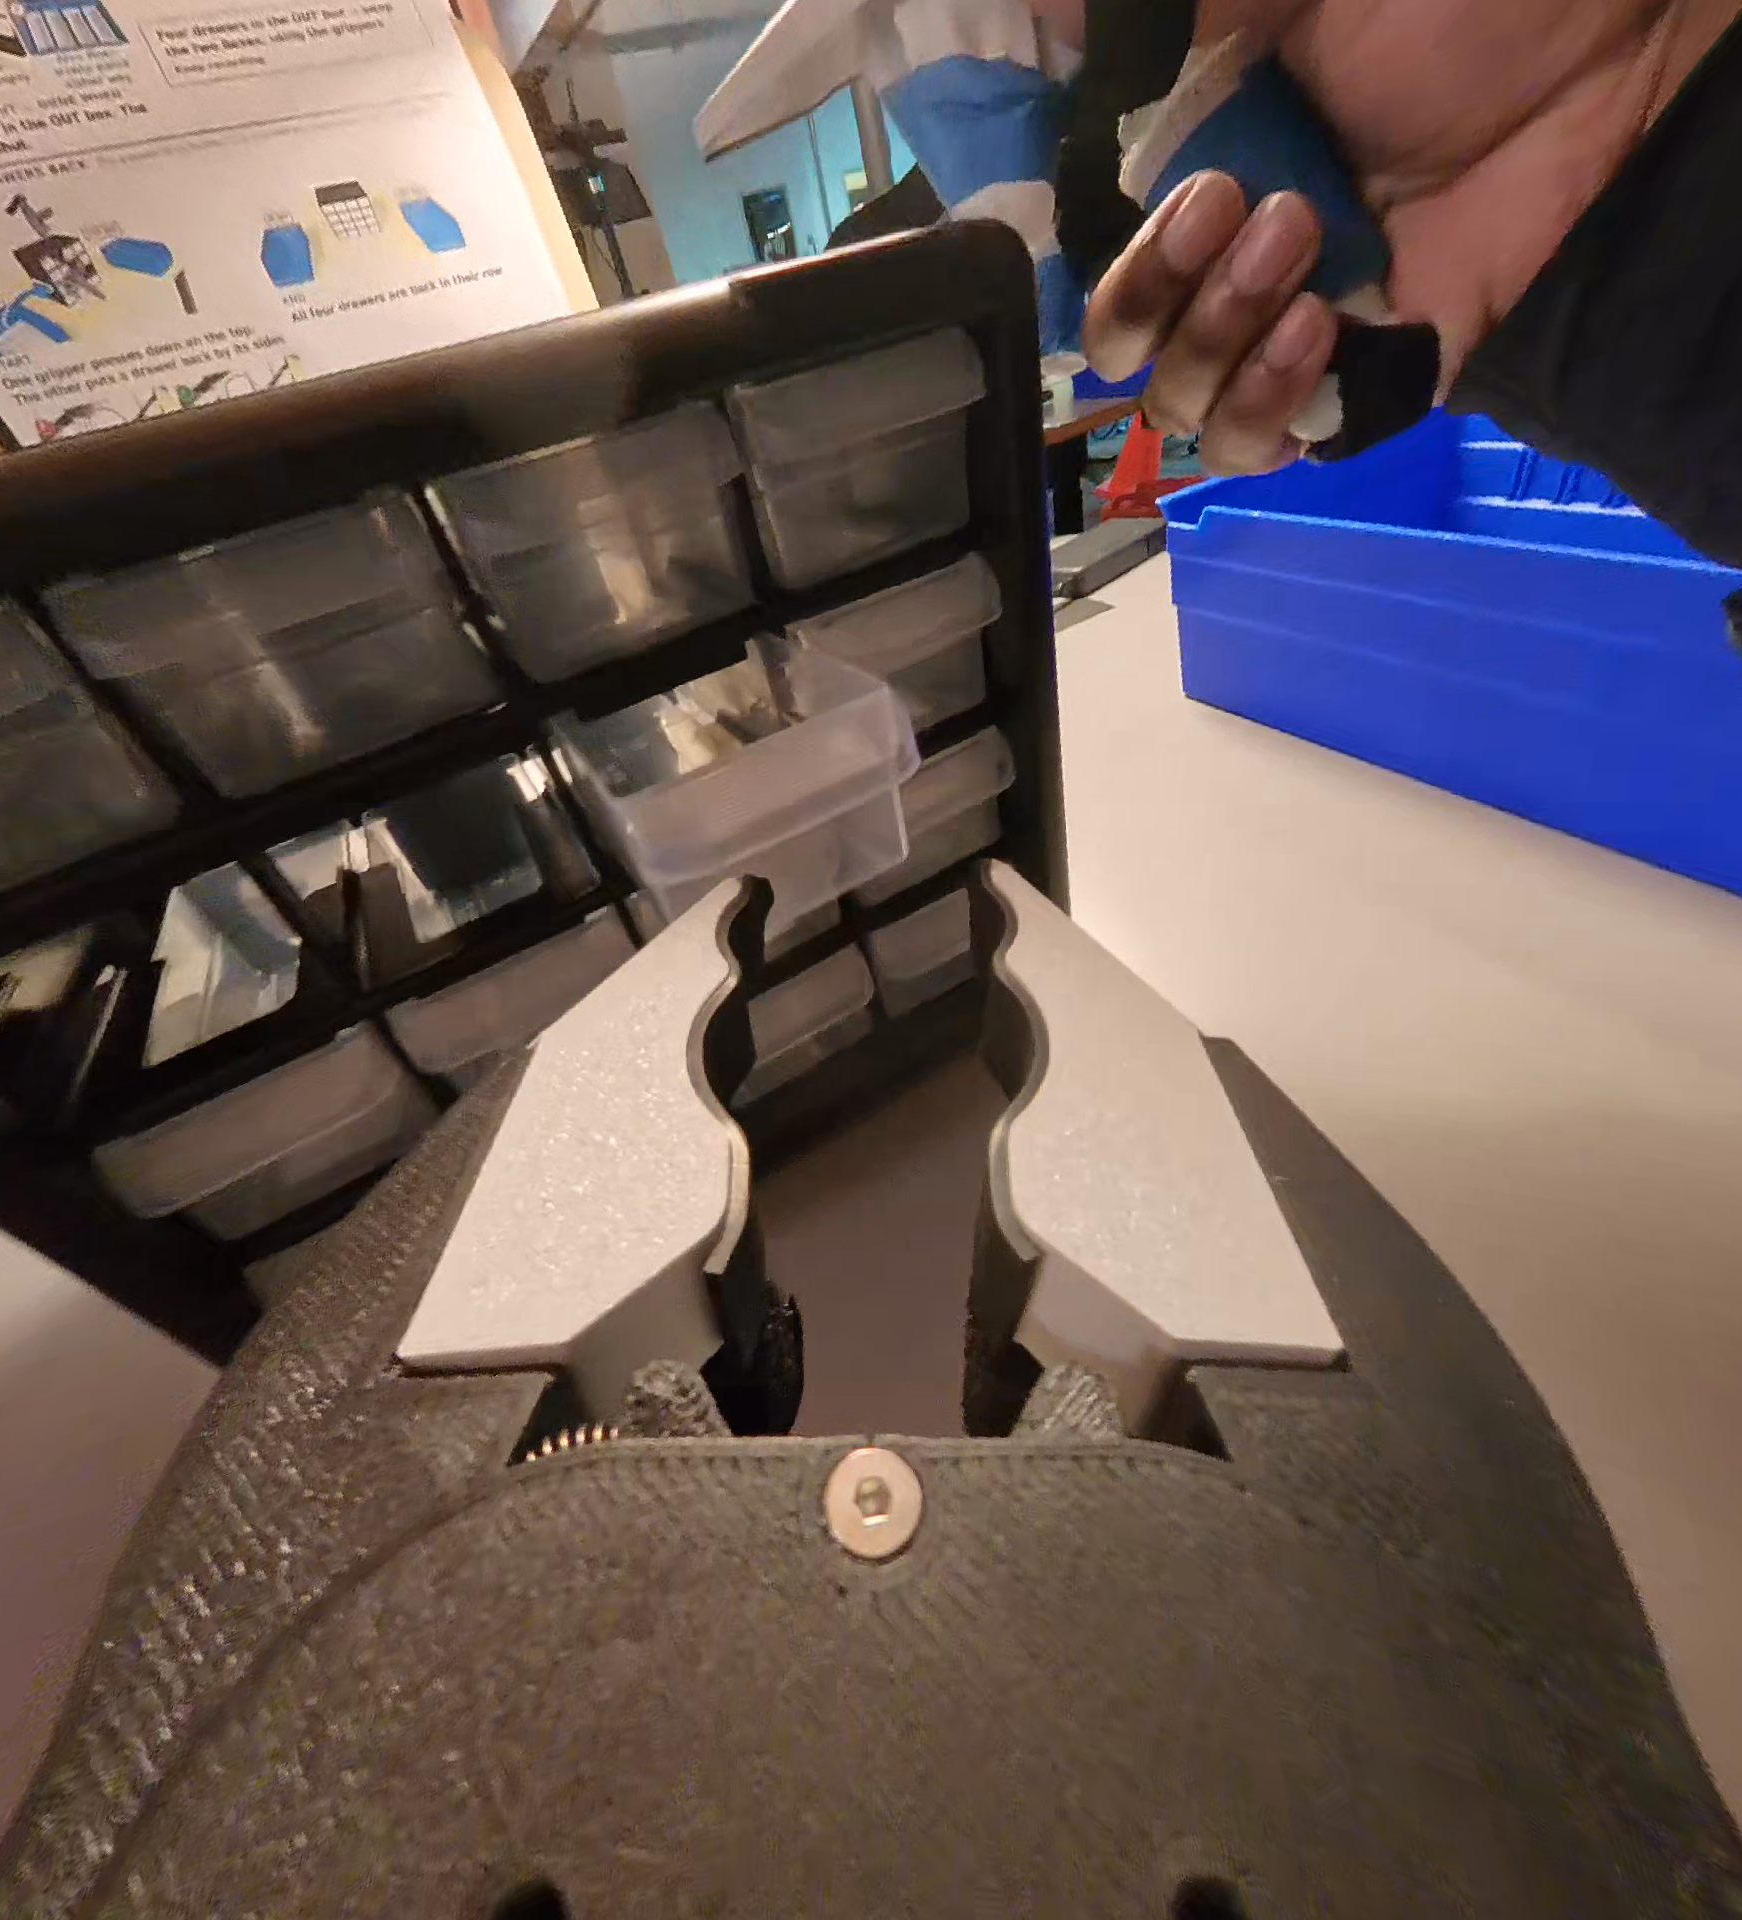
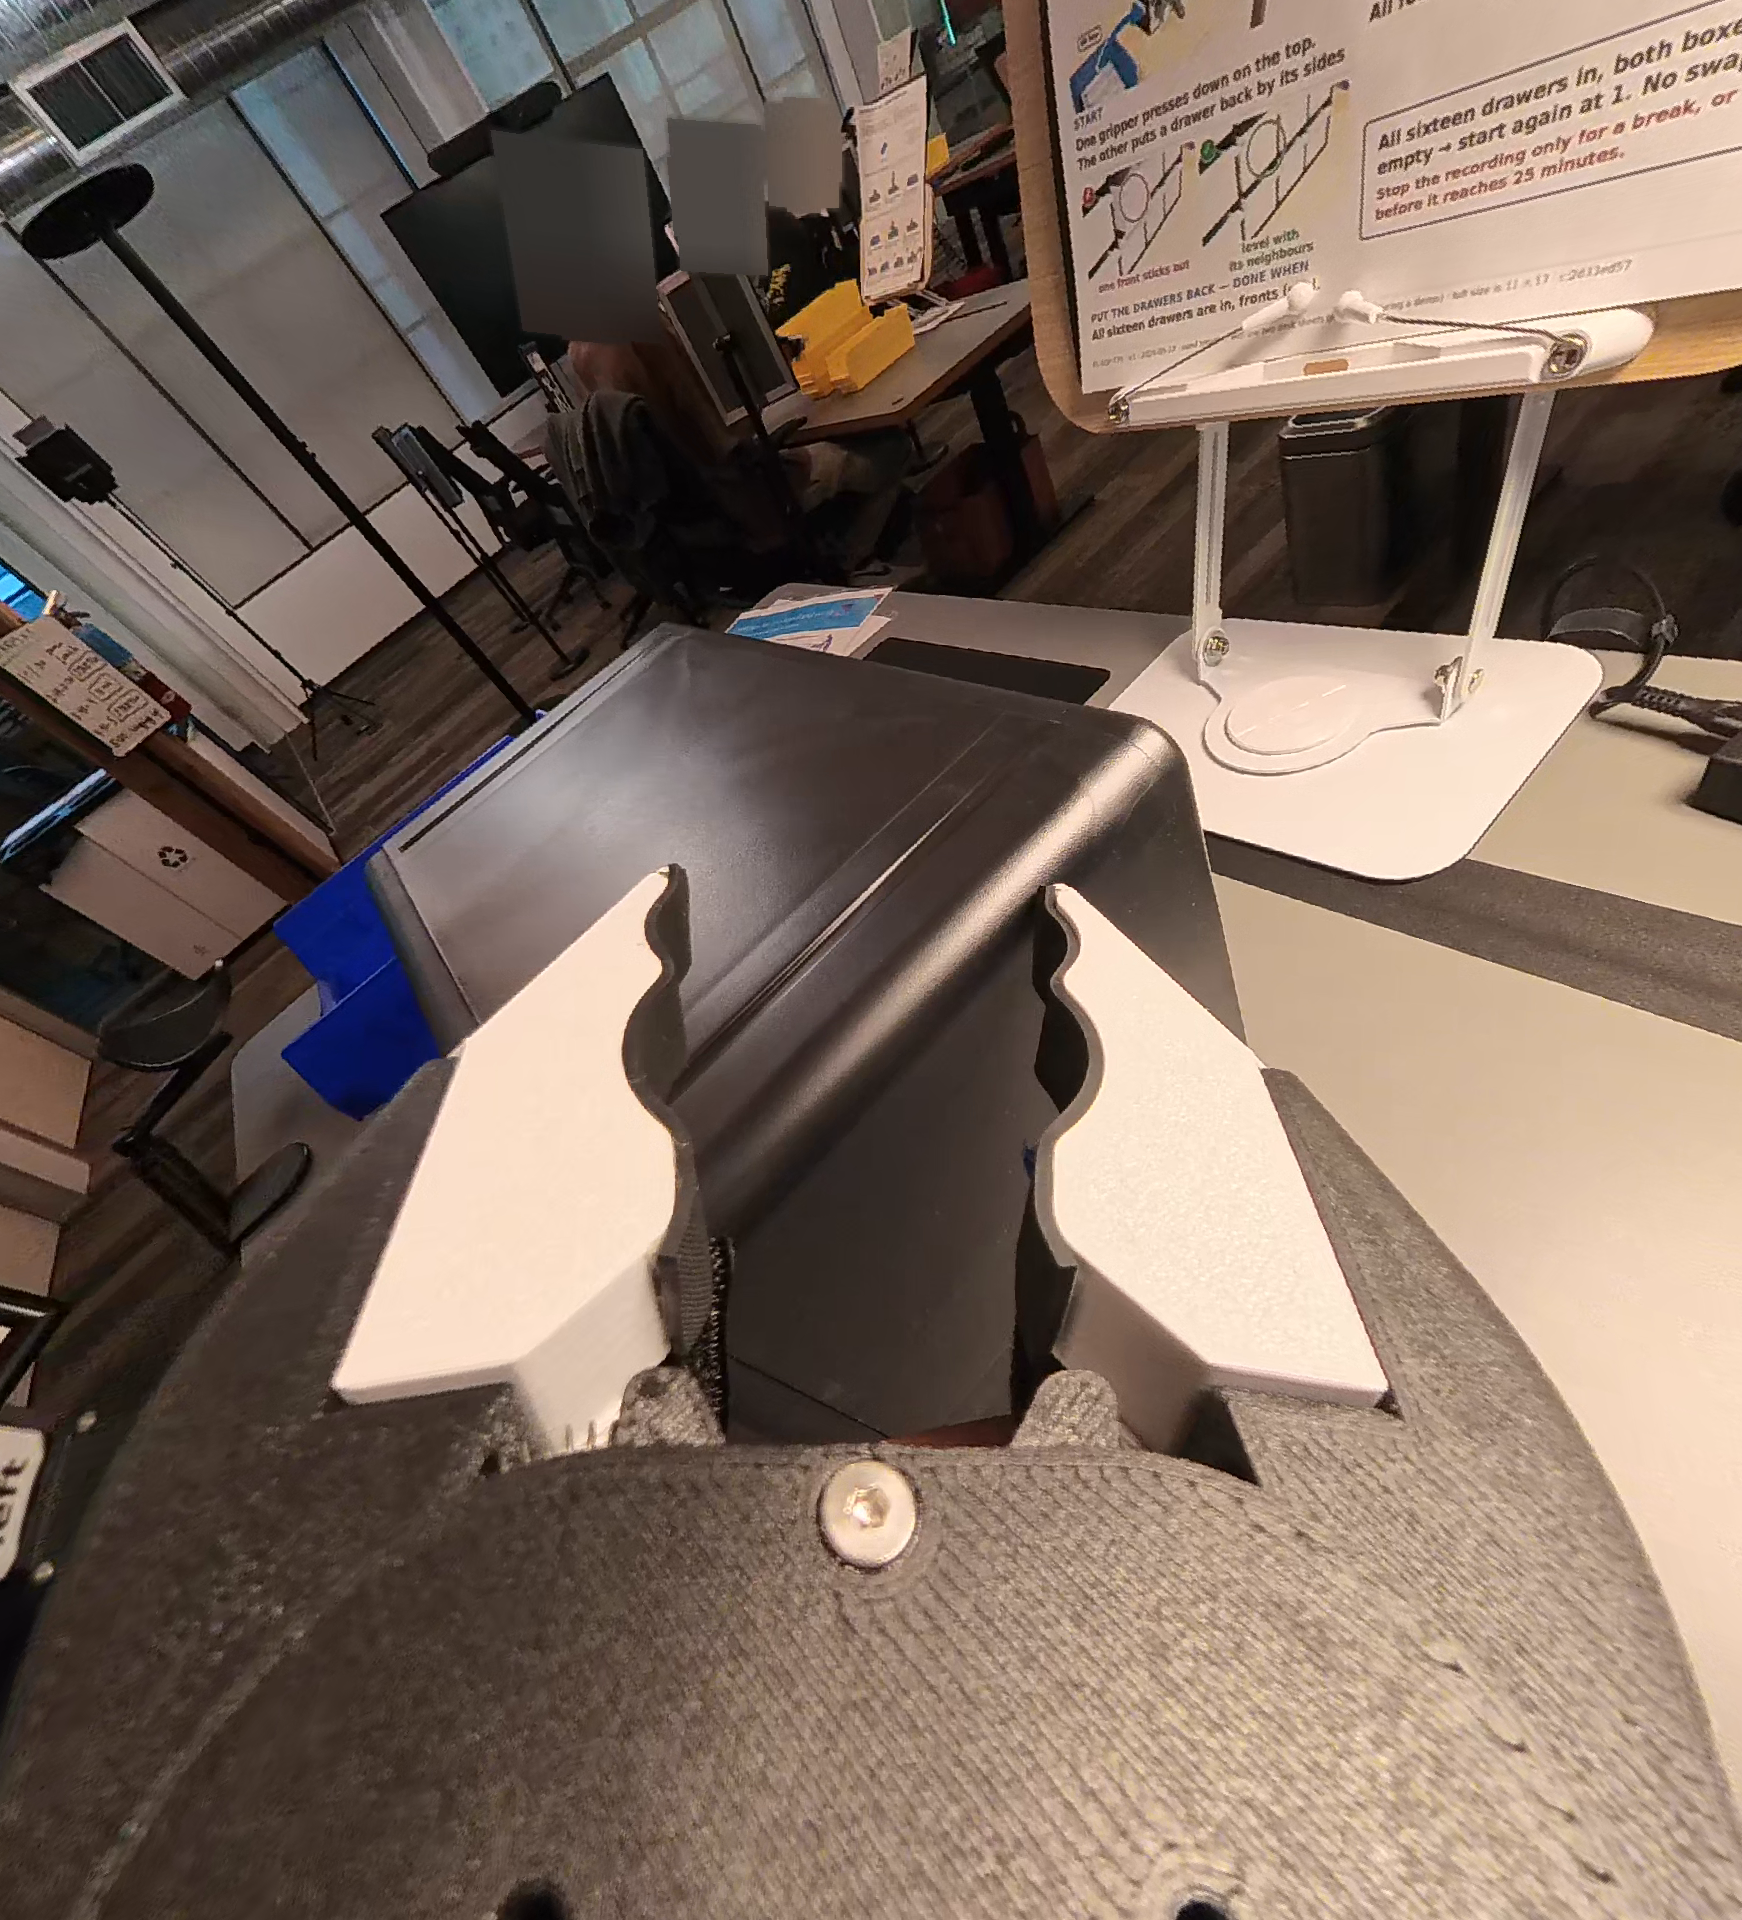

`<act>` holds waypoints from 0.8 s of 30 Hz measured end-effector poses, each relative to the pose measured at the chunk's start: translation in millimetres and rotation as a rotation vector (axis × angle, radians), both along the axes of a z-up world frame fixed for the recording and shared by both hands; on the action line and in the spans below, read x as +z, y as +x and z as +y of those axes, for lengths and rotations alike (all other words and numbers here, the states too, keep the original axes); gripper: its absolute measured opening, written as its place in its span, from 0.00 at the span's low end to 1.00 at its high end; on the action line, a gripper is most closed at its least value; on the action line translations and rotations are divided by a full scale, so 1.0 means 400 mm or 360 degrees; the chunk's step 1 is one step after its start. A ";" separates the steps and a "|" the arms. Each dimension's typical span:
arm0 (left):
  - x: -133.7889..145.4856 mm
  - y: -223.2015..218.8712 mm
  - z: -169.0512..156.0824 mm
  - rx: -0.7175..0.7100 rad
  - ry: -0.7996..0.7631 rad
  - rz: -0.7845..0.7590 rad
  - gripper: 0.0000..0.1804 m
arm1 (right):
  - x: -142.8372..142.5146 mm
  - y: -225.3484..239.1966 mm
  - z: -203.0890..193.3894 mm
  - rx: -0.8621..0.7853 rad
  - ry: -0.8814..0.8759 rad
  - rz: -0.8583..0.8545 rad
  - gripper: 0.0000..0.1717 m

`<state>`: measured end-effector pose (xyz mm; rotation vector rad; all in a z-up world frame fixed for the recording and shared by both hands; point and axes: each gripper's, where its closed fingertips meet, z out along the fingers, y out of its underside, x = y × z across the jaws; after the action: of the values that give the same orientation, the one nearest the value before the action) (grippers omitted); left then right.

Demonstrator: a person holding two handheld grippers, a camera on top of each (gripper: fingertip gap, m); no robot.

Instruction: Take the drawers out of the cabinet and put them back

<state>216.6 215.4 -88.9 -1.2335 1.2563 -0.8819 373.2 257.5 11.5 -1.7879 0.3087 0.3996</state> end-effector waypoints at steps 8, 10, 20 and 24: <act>0.018 0.116 0.045 -0.0010 -0.0208 -0.0062 0.21 | 0.000 0.001 0.000 0.0005 0.0003 0.0000 0.40; 0.018 0.131 0.057 -0.0019 -0.0281 -0.0061 0.19 | -0.001 0.002 0.000 0.0006 0.0004 0.0002 0.40; 0.010 0.024 0.050 -0.0036 -0.0083 -0.0029 0.23 | 0.000 0.002 0.001 0.0004 0.0006 0.0004 0.40; 0.050 -0.125 0.148 0.0159 -0.0016 -0.0043 0.23 | 0.000 0.002 0.001 0.0005 0.0006 0.0005 0.40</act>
<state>166.5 274.5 -68.8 -1.2772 1.1600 -0.8302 374.1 257.8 11.3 -1.7843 0.3071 0.4049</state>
